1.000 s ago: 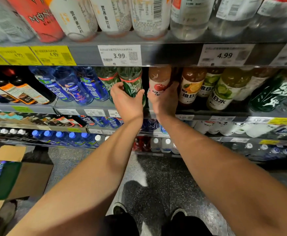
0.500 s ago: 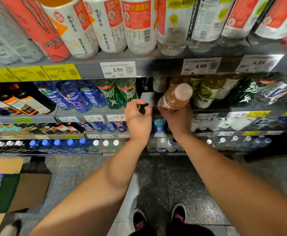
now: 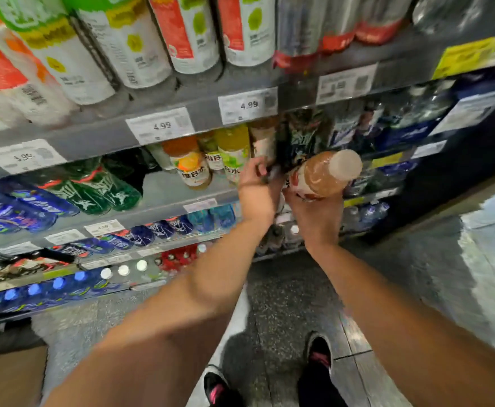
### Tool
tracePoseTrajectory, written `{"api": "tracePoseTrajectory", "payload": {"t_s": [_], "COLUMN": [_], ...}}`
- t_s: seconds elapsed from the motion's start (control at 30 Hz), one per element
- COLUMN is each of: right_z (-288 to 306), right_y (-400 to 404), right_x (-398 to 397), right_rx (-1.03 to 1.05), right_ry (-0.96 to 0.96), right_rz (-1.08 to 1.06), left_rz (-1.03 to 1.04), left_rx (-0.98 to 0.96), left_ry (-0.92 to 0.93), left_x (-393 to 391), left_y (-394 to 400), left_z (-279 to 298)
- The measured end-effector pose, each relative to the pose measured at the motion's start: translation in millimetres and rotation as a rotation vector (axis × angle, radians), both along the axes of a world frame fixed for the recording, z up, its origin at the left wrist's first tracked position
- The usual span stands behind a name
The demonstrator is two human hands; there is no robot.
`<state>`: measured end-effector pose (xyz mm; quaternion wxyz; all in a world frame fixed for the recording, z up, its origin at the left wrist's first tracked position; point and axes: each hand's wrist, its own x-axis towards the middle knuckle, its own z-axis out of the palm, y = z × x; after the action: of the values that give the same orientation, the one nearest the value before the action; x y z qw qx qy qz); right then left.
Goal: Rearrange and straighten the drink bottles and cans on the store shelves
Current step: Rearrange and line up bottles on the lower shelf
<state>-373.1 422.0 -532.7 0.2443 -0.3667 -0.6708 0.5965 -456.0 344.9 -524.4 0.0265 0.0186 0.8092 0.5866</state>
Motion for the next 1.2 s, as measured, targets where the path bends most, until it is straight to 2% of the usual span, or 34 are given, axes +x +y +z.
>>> {"api": "tracePoseTrajectory", "payload": {"t_s": [0.1,0.3,0.47,0.5,0.57,0.67,0.8,0.87,0.93,1.0,1.1,1.2], "right_z": [-5,-12,-13,-12,-11,-4,-1,2,4,0,-2,-1], "right_y": [41,93,104,107,110,107,108,104,101,102,104,92], "right_x": [9,4,-6,-8,-12,-10,-9,-12,-13,-12,-19,-41], "right_rx": [0.003,0.017,0.330,0.296,0.210,0.205,0.076,0.015,0.109,0.203,0.105,0.082], "right_ry": [-0.038,-0.079,-0.088,-0.085,-0.088,-0.059,-0.111,-0.141,-0.177,-0.127,-0.136,-0.048], "right_rz": [-0.005,0.077,-0.099,-0.054,0.083,0.094,0.186,0.148,0.061,0.091,0.247,0.237], "left_rz": [0.033,0.099,0.252,0.270,0.281,0.294,0.314,0.342,0.361,0.372,0.420,0.484], "left_rx": [0.040,-0.118,-0.208,-0.214,-0.184,-0.097,0.026,0.106,0.158,0.168,0.164,0.191], "left_ry": [-0.035,-0.076,-0.099,-0.097,-0.073,-0.056,-0.081,-0.097,-0.113,-0.129,-0.132,-0.125], "left_x": [-15,-33,-42,-40,-35,-24,-8,3,15,27,42,47], "left_y": [52,114,134,135,133,120,90,80,72,63,42,18], "left_z": [-1,4,-1,-1,-1,4,3,4,9,12,10,6]}}
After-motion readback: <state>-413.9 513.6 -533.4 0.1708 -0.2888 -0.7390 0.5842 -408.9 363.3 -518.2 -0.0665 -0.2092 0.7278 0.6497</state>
